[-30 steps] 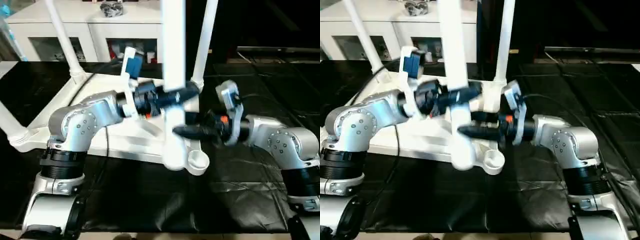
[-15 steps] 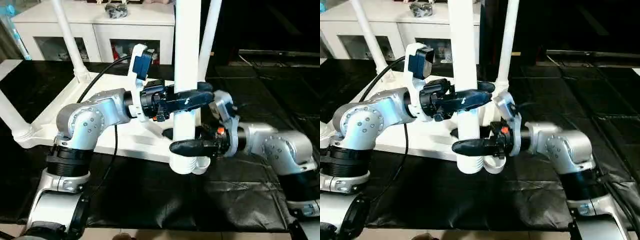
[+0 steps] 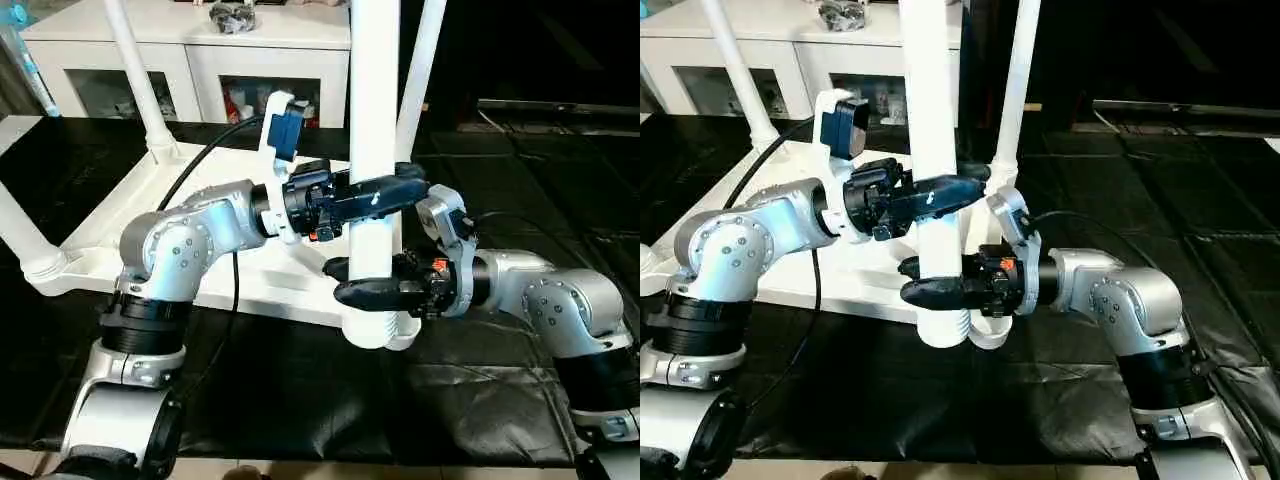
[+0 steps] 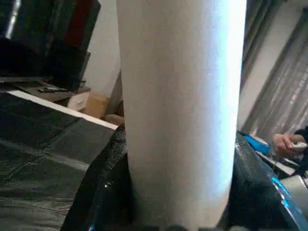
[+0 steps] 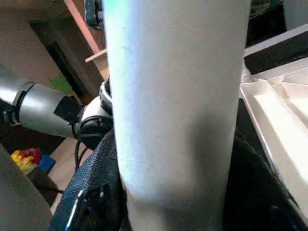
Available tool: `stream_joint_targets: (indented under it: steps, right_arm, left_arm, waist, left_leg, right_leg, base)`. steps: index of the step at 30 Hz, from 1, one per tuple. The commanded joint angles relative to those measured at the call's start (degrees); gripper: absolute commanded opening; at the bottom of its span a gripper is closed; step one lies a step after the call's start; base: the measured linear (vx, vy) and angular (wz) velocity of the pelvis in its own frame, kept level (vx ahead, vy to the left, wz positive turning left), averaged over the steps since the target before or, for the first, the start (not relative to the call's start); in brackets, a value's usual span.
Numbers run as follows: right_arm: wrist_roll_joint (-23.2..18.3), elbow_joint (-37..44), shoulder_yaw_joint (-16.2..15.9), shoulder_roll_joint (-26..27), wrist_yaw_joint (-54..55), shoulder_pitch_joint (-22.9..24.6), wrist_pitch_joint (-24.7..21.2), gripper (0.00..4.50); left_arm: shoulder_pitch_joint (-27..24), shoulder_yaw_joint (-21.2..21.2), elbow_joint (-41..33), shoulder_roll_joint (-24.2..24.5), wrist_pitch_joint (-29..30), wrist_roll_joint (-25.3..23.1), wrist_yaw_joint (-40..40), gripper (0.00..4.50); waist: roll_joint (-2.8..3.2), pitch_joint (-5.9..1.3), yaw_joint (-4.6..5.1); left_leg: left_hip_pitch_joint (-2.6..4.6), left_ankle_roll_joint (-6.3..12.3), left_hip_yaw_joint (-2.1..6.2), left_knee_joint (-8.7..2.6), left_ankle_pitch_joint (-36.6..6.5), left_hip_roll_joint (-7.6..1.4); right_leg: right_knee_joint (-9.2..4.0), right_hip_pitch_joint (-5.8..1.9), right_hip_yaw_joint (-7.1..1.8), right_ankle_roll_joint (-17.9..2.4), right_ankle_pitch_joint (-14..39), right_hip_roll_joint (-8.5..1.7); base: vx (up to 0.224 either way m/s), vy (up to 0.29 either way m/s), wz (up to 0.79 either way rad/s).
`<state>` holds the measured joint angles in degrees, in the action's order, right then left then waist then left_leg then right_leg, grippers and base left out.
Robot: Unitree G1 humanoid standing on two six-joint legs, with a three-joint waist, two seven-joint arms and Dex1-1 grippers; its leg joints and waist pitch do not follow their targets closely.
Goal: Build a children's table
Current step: Pick table leg
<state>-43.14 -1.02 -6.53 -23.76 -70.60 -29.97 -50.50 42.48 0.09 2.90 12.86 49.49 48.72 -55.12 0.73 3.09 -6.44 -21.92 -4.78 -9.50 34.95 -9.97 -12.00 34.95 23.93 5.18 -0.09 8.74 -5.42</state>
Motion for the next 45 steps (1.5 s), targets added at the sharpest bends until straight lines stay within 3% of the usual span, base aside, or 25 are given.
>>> stream_joint_targets:
  steps: [1,6,7,12,14,18,22,23,29,33,34,44,45]
  right_arm:
    - [-0.3,0.5,-0.1,0.7,1.1,0.3,-0.9,2.07]
    - [2.5,-1.2,1.5,3.0,7.6,0.0,2.3,2.02]
    - [2.8,-1.4,1.7,3.3,8.5,-0.1,2.6,2.01]
    - [5.9,-3.0,3.8,6.7,17.3,-1.0,4.8,1.98]
    - [6.6,-3.1,4.0,7.4,18.8,-1.1,5.4,1.97]
    - [10.8,-3.2,4.3,10.7,26.9,-1.3,9.1,1.97]
    - [14.7,-3.6,3.3,12.1,32.0,-1.5,11.7,1.97]
    - [15.7,-3.8,3.1,12.8,33.5,-1.6,12.2,1.97]
    - [21.5,-5.6,1.6,16.1,41.4,-2.0,18.0,1.97]
    - [22.2,-5.3,1.1,17.4,42.7,-2.0,18.8,1.97]
    - [22.5,-5.1,0.9,17.8,43.2,-2.0,19.0,1.97]
    - [24.5,-5.3,-0.2,18.4,43.5,-2.0,20.6,1.97]
    - [23.5,-5.1,0.2,18.4,42.3,-2.1,20.3,2.32]
  left_arm:
    - [0.5,0.0,-1.2,-0.4,-2.9,-1.3,1.2,1.9]
    - [0.6,1.7,-0.2,-1.9,-4.7,-3.5,7.1,1.9]
    - [0.5,1.9,-0.4,-2.0,-4.7,-3.5,7.5,2.46]
    - [-1.3,0.9,-2.7,-2.1,-7.4,-7.5,11.1,2.9]
    - [-1.6,1.0,-2.9,-2.3,-7.9,-8.2,12.3,2.95]
    - [-2.3,1.3,-4.2,-5.1,-10.2,-13.9,23.8,2.97]
    - [-2.4,-0.1,-4.9,-7.4,-9.7,-19.6,33.3,2.97]
    - [-2.5,0.9,-5.0,-9.4,-9.8,-19.9,36.6,2.69]
    - [-2.5,2.9,-4.3,-17.3,-14.0,-23.4,48.9,2.23]
    - [-2.8,1.9,-3.7,-17.6,-14.1,-23.9,49.0,2.0]
    - [-2.8,1.9,-3.8,-17.8,-14.0,-24.3,49.6,2.0]
    - [-2.9,2.2,-4.1,-18.6,-14.4,-25.3,50.9,1.86]
    - [-2.8,2.4,-4.1,-18.4,-14.4,-25.3,50.8,1.86]
  waist:
    - [-0.99,-4.33,-0.08]
    - [-0.98,-4.27,0.04]
    - [-0.97,-4.3,0.03]
    - [-1.14,-4.39,0.25]
    - [-0.83,-4.38,0.33]
    - [-1.01,-4.41,0.48]
    - [-1.29,-4.34,0.48]
    - [-1.45,-4.35,0.59]
    - [-1.86,-4.26,1.01]
    - [-1.59,-4.22,1.46]
    - [-1.36,-4.21,1.58]
    - [-1.24,-4.26,1.49]
    - [-1.22,-4.23,1.5]
  left_leg:
    - [0.48,0.26,-0.4,-3.91,-9.8,-0.42]
    - [0.51,-0.3,-0.36,-3.96,-10.3,-0.42]
    - [0.51,-0.36,-0.36,-3.95,-10.3,-0.39]
    - [0.61,-0.66,-0.28,-4.1,-10.1,-0.5]
    - [0.61,-0.98,-0.25,-4.21,-9.9,-0.6]
    - [0.77,-1.56,-0.31,-4.23,-10.1,-0.73]
    - [0.53,-1.62,-0.31,-4.28,-9.6,-0.65]
    - [0.42,-1.57,-0.4,-4.23,-9.4,-0.57]
    - [0.13,-1.04,-0.34,-4.12,-10.0,-0.34]
    - [0.27,-0.63,-0.27,-4.18,-11.5,-0.22]
    - [0.13,-0.64,-0.16,-4.24,-11.5,-0.25]
    - [0.32,-0.5,-0.21,-4.26,-11.4,-0.38]
    - [0.31,-0.4,-0.23,-4.25,-11.6,-0.34]
  right_leg:
    - [-4.48,-3.67,-2.11,-8.0,20.4,-2.25]
    - [-4.7,-3.49,-2.04,-7.0,21.5,-2.25]
    - [-4.67,-3.5,-2.03,-7.0,21.7,-2.29]
    - [-4.74,-3.41,-2.09,-6.0,21.8,-2.31]
    - [-4.52,-3.3,-2.17,-6.4,20.0,-2.26]
    - [-4.21,-3.29,-2.31,-7.2,17.7,-2.26]
    - [-4.14,-3.41,-2.38,-6.4,16.9,-2.13]
    - [-4.18,-3.5,-2.39,-6.5,16.7,-2.17]
    - [-4.75,-3.49,-2.19,-5.3,18.8,-2.19]
    - [-5.12,-3.26,-2.11,-3.8,20.9,-2.0]
    - [-4.96,-3.3,-2.12,-4.0,20.0,-1.96]
    - [-4.59,-3.42,-2.26,-6.0,15.8,-1.94]
    - [-4.59,-3.43,-2.26,-6.1,15.9,-1.91]
  base:
    - [0.0,0.0,0.0]
    - [0.0,0.0,0.0]
    - [0.0,0.0,0.0]
    - [0.0,0.0,0.0]
    - [0.0,0.0,0.0]
    - [0.0,0.0,0.0]
    - [0.0,0.0,0.0]
    - [0.0,0.0,0.0]
    - [0.0,0.0,0.0]
    - [0.0,0.0,0.0]
    - [0.0,0.0,0.0]
    - [0.0,0.0,0.0]
    - [0.0,0.0,0.0]
